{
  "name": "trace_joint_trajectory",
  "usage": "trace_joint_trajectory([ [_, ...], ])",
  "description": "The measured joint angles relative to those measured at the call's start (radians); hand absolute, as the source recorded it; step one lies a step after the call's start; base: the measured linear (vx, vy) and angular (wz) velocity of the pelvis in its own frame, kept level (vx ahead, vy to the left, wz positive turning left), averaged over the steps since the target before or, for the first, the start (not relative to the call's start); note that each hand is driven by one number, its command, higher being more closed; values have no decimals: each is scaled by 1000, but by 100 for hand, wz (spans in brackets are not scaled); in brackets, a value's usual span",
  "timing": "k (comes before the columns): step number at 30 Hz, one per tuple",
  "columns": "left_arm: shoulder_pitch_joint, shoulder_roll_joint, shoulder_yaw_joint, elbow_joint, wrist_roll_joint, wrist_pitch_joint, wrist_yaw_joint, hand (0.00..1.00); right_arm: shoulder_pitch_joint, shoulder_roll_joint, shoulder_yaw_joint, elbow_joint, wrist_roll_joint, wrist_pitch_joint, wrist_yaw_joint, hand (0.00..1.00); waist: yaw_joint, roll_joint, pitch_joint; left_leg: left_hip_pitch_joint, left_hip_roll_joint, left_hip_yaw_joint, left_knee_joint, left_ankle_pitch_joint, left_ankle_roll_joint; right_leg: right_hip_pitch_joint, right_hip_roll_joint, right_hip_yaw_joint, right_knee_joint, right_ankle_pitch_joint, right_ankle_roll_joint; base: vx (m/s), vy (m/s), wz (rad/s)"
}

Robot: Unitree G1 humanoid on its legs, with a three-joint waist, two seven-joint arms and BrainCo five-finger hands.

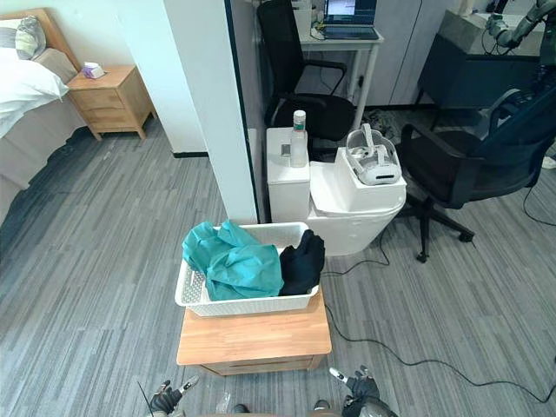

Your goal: Tidy the bed and pick cloth on bed and put in laundry

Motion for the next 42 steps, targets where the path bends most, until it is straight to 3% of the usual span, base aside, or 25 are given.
trace_joint_trajectory([
  [4, 0, 7, -47, 2, -105, -37, 1, 0, -2, -6, 82, 0, -23, -19, -2, 0, 17, -8, 6, -13, -11, -125, 7, 33, -3, 47, 2, -117, 12, -24, -5, -38, -45, 95],
  [6, -2, 4, -70, -5, -176, -63, 2, 0, -25, -23, 120, 4, -82, -19, -1, 0, 62, -1, 20, -46, -3, -146, 25, 27, -20, 31, -11, -176, 78, -57, -19, -115, -30, 71],
  [7, -5, 4, -71, -8, -186, -69, 1, 0, -31, -23, 120, 4, -91, -19, -1, 0, 63, 1, 20, -60, -1, -122, 33, -3, -4, 19, -11, -198, 88, -69, -24, -150, -8, 74],
  [8, 0, 15, -68, -7, -195, -73, 1, 0, -41, -14, 120, 1, -102, -21, -1, 0, 56, -32, 20, -52, 0, -26, 40, -71, 13, 17, -39, -236, 77, -76, -33, -60, 37, 88],
  [9, -12, 26, -71, 0, -206, -73, -1, 0, -45, -7, 123, 0, -117, -22, 0, 0, 55, -44, 33, -71, 41, 118, 209, -99, 44, 21, -69, -275, 103, -79, -37, -15, 47, 90],
  [12, -16, 2, -78, 23, -217, -73, 1, 0, -27, -41, 125, -6, -127, -20, 3, 0, 37, 12, 38, -109, 161, 244, 489, -181, 18, 21, -79, -367, 223, -129, -29, 22, 66, 115],
  [13, -27, 13, -84, 31, -210, -71, 2, 0, -21, -36, 99, -6, -127, -15, 4, 0, 34, 20, 33, -138, 156, 267, 491, -178, 38, 25, -84, -403, 249, -152, -16, -81, 63, 134],
  [15, -41, 25, -96, 39, -174, -68, 2, 0, -12, -16, 87, -4, -128, -16, 6, 0, 24, -15, 36, -103, 100, 324, 339, -158, 85, 35, -96, -492, 198, -131, -17, -124, 122, 145],
  [16, -55, 36, -106, 67, -129, -50, -1, 0, -9, 5, 59, -9, -126, -18, 2, 0, 13, -3, 36, -66, 122, 453, 318, -196, 82, 59, -96, -561, 206, -123, -11, -115, 147, 127],
  [18, -67, 42, -112, 76, -89, -28, -1, 0, -7, 2, 42, -15, -129, -17, 4, 0, 11, -14, 41, -16, 40, 407, 173, -111, 80, 74, -129, -581, 259, -137, -16, -98, 113, 86],
  [19, -69, 46, -130, 78, -78, -27, 0, 0, -7, 3, 43, -19, -129, -17, 6, 0, 3, -12, 41, -12, 19, 383, 128, -91, 85, 68, -135, -567, 293, -149, -25, -136, 111, 98],
  [20, -93, 56, -171, 100, -54, -24, -1, 0, -4, 12, 37, -47, -126, -18, 7, 0, -19, -1, 40, -23, 4, 319, 99, -75, 91, 14, -148, -435, 386, -175, -64, -91, 65, 135],
  [21, -133, 54, -209, 125, -39, -19, -1, 0, -2, 8, 29, -61, -126, -19, 13, 0, -40, 7, 44, -56, -5, 255, 99, -67, 90, -65, -114, -176, 461, -223, -66, -70, 36, 149],
  [22, -153, 48, -221, 136, -30, -18, -2, 0, -2, 8, 19, -68, -126, -19, 18, 0, -41, 4, 46, -65, -13, 223, 95, -61, 82, -99, -85, -42, 488, -243, -58, -24, -26, 145],
  [23, -171, 34, -230, 141, -13, -14, -3, 0, -1, 8, 0, -70, -124, -18, 24, 0, -38, 5, 54, -73, -37, 168, 76, -42, 80, -154, -26, 236, 540, -269, -39, -44, -53, 143],
  [24, -180, 27, -249, 142, -8, -13, -5, 0, 1, 12, -9, -68, -118, -16, 24, 0, -41, -6, 59, -75, -65, 115, 71, -27, 84, -178, -3, 400, 587, -280, -21, -43, -62, 148],
  [27, -198, 12, -277, 144, 32, -12, -17, 0, 39, 9, -43, -51, -112, -15, 25, 0, -60, -23, 48, -114, -124, -36, 84, -22, 90, -169, 7, 625, 614, -294, 9, -55, -71, 194],
  [31, -193, 12, -303, 132, 89, -13, -17, 0, 30, -2, -69, 4, -65, 7, 23, 0, -48, -23, 42, -167, -159, -90, 34, 9, 51, -177, -27, 598, 448, -278, 34, -15, -85, 172],
  [35, -186, -2, -349, 106, 134, -13, -17, 0, -14, -68, -47, 35, -56, 18, 18, 0, -26, 50, 73, -208, -146, -138, 18, 29, 35, -145, -28, 474, 364, -289, 34, -95, -106, 91],
  [36, -180, 4, -354, 99, 134, -15, -19, 0, -14, -69, -35, 33, -56, 18, 18, 0, -31, 46, 72, -214, -146, -126, 28, 2, 14, -136, -45, 455, 346, -273, 14, -123, -23, 80],
  [37, -181, 11, -359, 77, 135, -28, -22, 0, -15, -64, -15, 37, -56, 15, 17, 0, -25, 18, 75, -242, -135, -51, 164, -31, 101, -133, -91, 412, 337, -243, 32, -97, 0, 58],
  [39, -173, 13, -363, 73, 143, -35, -28, 0, -8, -42, -12, 37, -47, 13, 19, 0, -34, -25, 68, -242, -85, 25, 465, -89, 140, -112, -140, 379, 321, -222, 57, -33, -6, 34],
  [40, -170, 7, -363, 74, 143, -35, -32, 0, 3, -37, -15, 33, -43, 12, 19, 0, -37, -21, 65, -222, -48, 32, 522, -114, 107, -101, -137, 372, 310, -217, 61, -31, -12, 36],
  [41, -163, -6, -365, 74, 146, -35, -45, 0, 19, -43, -19, 29, -37, 2, 20, 0, -43, 6, 53, -189, 0, 14, 496, -195, 13, -99, -106, 357, 293, -205, 66, -53, 76, 37],
  [42, -161, -7, -370, 76, 164, -34, -54, 0, 18, -50, -22, 29, -38, 2, 21, 0, -45, 28, 39, -158, -9, 8, 371, -231, 76, -101, -82, 347, 267, -186, 74, -47, 127, 39],
])
